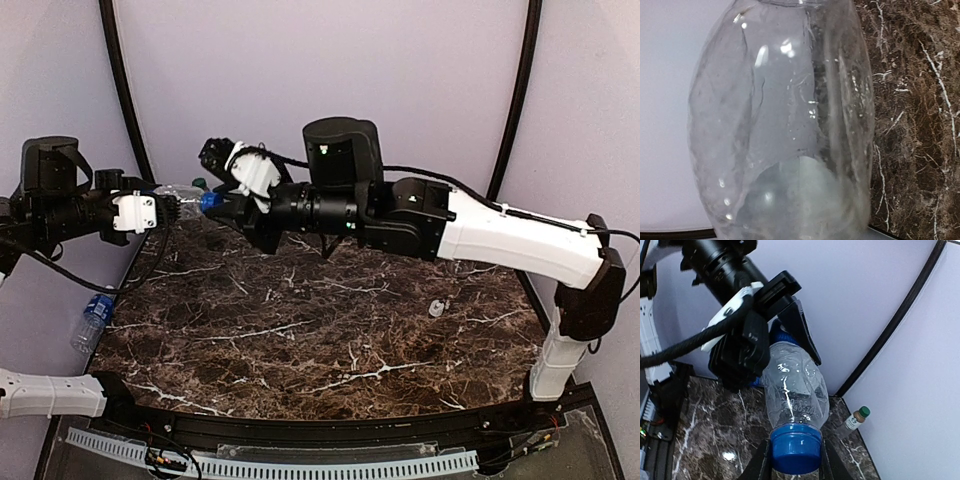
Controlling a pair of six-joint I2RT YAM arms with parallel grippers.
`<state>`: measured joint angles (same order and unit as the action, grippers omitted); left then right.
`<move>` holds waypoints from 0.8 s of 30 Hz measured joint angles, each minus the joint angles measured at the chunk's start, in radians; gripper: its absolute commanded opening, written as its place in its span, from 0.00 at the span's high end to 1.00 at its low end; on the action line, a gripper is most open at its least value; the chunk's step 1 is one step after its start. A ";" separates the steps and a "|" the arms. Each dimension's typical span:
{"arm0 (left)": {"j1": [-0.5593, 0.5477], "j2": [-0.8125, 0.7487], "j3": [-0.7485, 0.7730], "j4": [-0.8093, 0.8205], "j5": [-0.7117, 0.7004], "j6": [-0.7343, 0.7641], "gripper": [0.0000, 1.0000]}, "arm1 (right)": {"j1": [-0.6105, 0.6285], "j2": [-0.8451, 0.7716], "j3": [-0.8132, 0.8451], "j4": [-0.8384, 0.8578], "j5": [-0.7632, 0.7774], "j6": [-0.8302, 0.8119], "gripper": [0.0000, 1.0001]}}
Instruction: Unscrew the bottle caps
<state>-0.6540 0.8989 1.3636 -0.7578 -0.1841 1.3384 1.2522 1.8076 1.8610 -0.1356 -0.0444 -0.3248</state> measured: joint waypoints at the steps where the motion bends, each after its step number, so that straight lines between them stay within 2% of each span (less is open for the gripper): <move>1: 0.000 0.002 0.008 -0.052 0.025 -0.012 0.74 | 0.026 -0.010 -0.027 0.002 0.051 -0.089 1.00; 5: 0.000 0.012 0.031 -0.217 0.116 -0.047 0.74 | 0.127 -0.043 -0.149 0.075 0.249 -0.449 1.00; 7: 0.000 0.020 0.040 -0.281 0.163 -0.059 0.74 | 0.172 -0.069 -0.259 0.188 0.318 -0.654 1.00; 10: -0.001 0.032 0.041 -0.349 0.214 -0.065 0.74 | 0.213 -0.089 -0.386 0.339 0.369 -0.922 1.00; 13: -0.001 0.044 0.041 -0.372 0.230 -0.071 0.74 | 0.220 -0.089 -0.423 0.397 0.389 -1.072 1.00; 14: -0.001 0.045 0.041 -0.369 0.231 -0.076 0.75 | 0.220 -0.089 -0.429 0.414 0.394 -1.112 0.91; 15: -0.001 0.044 0.041 -0.365 0.231 -0.079 0.75 | 0.220 -0.089 -0.435 0.430 0.397 -1.130 0.73; 17: -0.001 0.042 0.041 -0.356 0.229 -0.086 0.75 | 0.221 -0.089 -0.465 0.495 0.401 -1.160 0.12; 18: -0.001 0.041 0.041 -0.352 0.229 -0.089 0.74 | 0.221 -0.088 -0.474 0.516 0.407 -1.159 0.03; 21: -0.001 0.042 0.040 -0.312 0.217 -0.129 0.75 | 0.220 -0.080 -0.470 0.573 0.457 -1.107 0.01; 24: -0.001 0.032 0.020 -0.226 0.169 -0.158 0.74 | 0.208 -0.087 -0.443 0.562 0.487 -0.920 0.01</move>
<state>-0.6552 0.9314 1.3838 -0.9840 -0.0154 1.1805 1.4605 1.7206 1.4181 0.4267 0.4427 -1.2449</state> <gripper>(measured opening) 0.275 0.981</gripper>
